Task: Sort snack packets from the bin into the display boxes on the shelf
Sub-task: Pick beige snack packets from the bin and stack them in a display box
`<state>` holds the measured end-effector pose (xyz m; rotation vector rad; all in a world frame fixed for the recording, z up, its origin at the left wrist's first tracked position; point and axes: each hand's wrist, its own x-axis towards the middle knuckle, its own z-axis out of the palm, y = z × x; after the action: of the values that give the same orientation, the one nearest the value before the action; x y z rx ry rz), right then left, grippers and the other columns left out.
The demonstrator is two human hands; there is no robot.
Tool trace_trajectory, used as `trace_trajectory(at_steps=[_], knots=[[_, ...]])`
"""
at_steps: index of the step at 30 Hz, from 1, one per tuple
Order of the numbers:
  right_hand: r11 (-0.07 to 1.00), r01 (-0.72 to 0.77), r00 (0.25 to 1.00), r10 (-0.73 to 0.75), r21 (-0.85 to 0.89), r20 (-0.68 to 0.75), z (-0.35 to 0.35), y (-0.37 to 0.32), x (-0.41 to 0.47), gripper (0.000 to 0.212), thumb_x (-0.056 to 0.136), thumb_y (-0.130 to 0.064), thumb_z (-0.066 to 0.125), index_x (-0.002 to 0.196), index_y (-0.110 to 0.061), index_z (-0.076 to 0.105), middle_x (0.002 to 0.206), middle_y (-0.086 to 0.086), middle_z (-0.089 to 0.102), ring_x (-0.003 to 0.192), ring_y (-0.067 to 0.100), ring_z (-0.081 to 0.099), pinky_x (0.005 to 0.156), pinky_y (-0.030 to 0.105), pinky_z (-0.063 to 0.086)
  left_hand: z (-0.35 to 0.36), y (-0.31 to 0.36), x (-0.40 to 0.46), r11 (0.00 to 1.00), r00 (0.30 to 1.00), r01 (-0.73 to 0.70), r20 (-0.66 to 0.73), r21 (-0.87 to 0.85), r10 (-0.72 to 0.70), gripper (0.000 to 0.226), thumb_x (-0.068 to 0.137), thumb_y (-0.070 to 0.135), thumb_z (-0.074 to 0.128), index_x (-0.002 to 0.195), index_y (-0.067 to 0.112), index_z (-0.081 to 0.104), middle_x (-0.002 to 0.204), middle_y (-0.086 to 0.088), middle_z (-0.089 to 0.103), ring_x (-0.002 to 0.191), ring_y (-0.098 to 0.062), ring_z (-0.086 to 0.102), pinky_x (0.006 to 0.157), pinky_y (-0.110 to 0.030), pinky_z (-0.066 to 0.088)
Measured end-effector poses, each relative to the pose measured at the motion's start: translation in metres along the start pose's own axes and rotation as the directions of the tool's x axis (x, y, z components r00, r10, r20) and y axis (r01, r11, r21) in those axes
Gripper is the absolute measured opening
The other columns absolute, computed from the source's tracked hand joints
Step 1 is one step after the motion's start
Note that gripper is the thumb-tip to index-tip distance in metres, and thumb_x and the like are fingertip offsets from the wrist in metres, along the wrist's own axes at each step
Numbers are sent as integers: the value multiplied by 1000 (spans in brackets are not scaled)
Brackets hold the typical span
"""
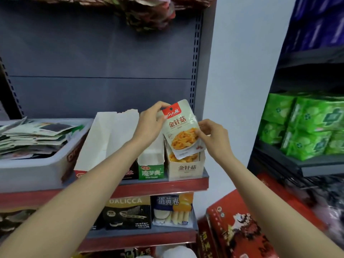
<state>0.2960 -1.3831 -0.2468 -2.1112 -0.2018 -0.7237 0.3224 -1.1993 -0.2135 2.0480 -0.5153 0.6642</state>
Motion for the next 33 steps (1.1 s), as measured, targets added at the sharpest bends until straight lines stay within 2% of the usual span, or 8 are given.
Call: trace_trajectory(at_steps=[7, 12, 15, 18, 23, 26, 30, 33], knots=[[994, 88, 990, -81, -64, 112, 7, -1, 6, 60, 86, -4, 60, 137, -25, 36, 111, -2, 61, 91, 5, 55, 63, 8, 45, -3, -9, 13, 984, 992, -100, 87, 146, 88, 31, 95, 8, 51, 122, 19, 57, 121, 0, 60, 109, -9, 51, 78, -13, 41], [983, 113, 990, -98, -148, 104, 16, 2, 9, 85, 81, -5, 65, 145, -35, 17, 116, 0, 50, 99, 13, 56, 82, 30, 52, -1, -8, 20, 959, 974, -165, 189, 230, 122, 34, 94, 8, 52, 125, 21, 58, 120, -1, 60, 114, -16, 51, 91, -24, 39], [963, 101, 993, -84, -250, 78, 18, 3, 8, 78, 83, -9, 66, 146, -25, 24, 120, 2, 37, 106, 11, 43, 90, 20, 40, 7, -11, 13, 921, 962, -204, 244, 331, 125, 33, 93, 13, 55, 123, 25, 60, 112, 1, 58, 109, -17, 50, 90, -32, 42], [942, 114, 992, -90, -315, 88, 19, 1, 7, 54, 84, -12, 66, 134, -14, 45, 126, 7, 38, 119, 19, 40, 99, 20, 35, 17, -13, 5, 850, 956, -259, 249, 458, 157, 31, 91, 21, 59, 122, 24, 60, 113, 2, 53, 107, -15, 44, 83, -23, 33], [889, 173, 984, -170, -424, 45, 26, -10, 3, 45, 86, -12, 63, 128, -13, 50, 128, 8, 40, 120, 22, 37, 94, 26, 39, 10, -13, -6, 844, 978, -211, 111, 494, 179, 35, 91, 21, 57, 126, 22, 56, 122, 2, 50, 114, -16, 41, 91, -28, 31], [900, 246, 968, -243, -360, 55, 40, -24, -2, 38, 87, -10, 58, 125, -13, 53, 125, 5, 45, 117, 21, 41, 92, 28, 42, -9, -22, -16, 877, 987, -156, 35, 454, 158, 31, 91, 21, 55, 122, 23, 57, 120, 3, 51, 114, -16, 43, 91, -28, 30], [927, 311, 947, -282, -212, 155, 79, -56, -4, 34, 91, -12, 54, 125, -13, 55, 123, 4, 50, 116, 17, 45, 89, 14, 29, -51, -43, -37, 907, 993, -100, -14, 408, 116, 24, 92, 19, 54, 115, 21, 59, 112, 5, 57, 105, -16, 51, 90, -33, 37], [935, 337, 922, -304, -111, 239, 120, -86, -4, 34, 92, -16, 53, 126, -15, 54, 123, 4, 52, 118, 17, 45, 91, 20, 32, -96, -60, -50, 923, 993, -26, -98, 385, 69, 20, 90, 17, 54, 109, 20, 60, 97, 8, 60, 90, -15, 56, 84, -37, 44]])
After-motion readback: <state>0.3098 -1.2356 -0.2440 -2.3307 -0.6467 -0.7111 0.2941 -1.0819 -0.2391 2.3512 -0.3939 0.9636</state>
